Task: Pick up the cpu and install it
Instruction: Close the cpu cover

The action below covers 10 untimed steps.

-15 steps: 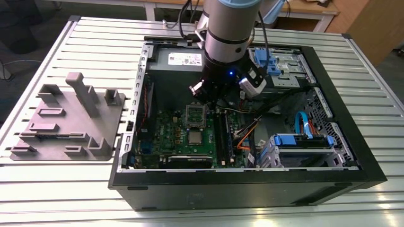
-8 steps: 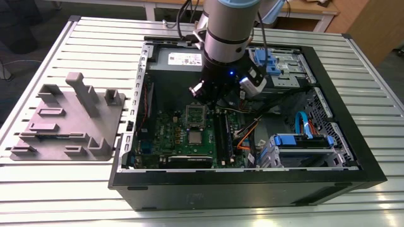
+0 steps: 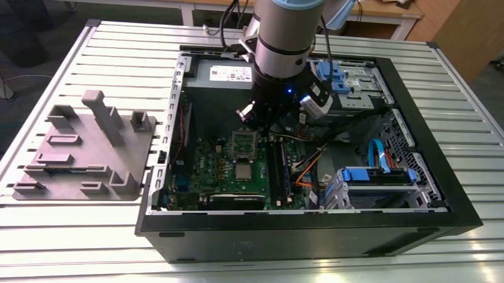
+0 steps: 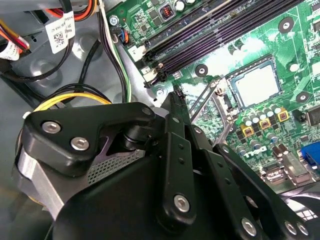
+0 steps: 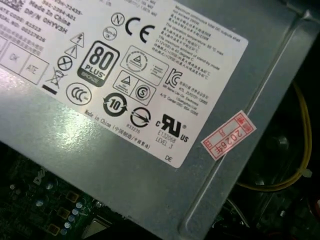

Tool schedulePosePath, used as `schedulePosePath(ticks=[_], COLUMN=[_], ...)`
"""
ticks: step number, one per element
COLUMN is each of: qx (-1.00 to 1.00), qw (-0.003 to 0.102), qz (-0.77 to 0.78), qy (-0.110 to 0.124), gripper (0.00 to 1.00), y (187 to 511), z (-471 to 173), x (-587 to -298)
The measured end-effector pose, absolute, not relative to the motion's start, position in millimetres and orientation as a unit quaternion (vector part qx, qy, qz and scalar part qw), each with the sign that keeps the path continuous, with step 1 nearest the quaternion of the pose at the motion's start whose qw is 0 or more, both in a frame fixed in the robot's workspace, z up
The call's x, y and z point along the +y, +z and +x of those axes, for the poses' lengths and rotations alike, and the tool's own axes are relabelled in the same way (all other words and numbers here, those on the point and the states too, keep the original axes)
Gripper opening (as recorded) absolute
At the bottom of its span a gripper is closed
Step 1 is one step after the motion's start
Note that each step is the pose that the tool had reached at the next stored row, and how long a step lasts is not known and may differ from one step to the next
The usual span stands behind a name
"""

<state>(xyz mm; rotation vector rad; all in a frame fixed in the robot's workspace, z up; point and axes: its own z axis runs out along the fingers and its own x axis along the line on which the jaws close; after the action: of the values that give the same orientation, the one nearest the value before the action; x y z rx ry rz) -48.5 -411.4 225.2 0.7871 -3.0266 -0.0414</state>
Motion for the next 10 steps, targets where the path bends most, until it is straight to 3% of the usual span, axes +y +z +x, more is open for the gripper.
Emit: schedulePosePath(ticks=[10], qx=[-0.953], qw=[0.008], qz=[0.303], qy=[-0.013], gripper=[0.11], y=[225.4], z=[-48.6], x=[-411.4])
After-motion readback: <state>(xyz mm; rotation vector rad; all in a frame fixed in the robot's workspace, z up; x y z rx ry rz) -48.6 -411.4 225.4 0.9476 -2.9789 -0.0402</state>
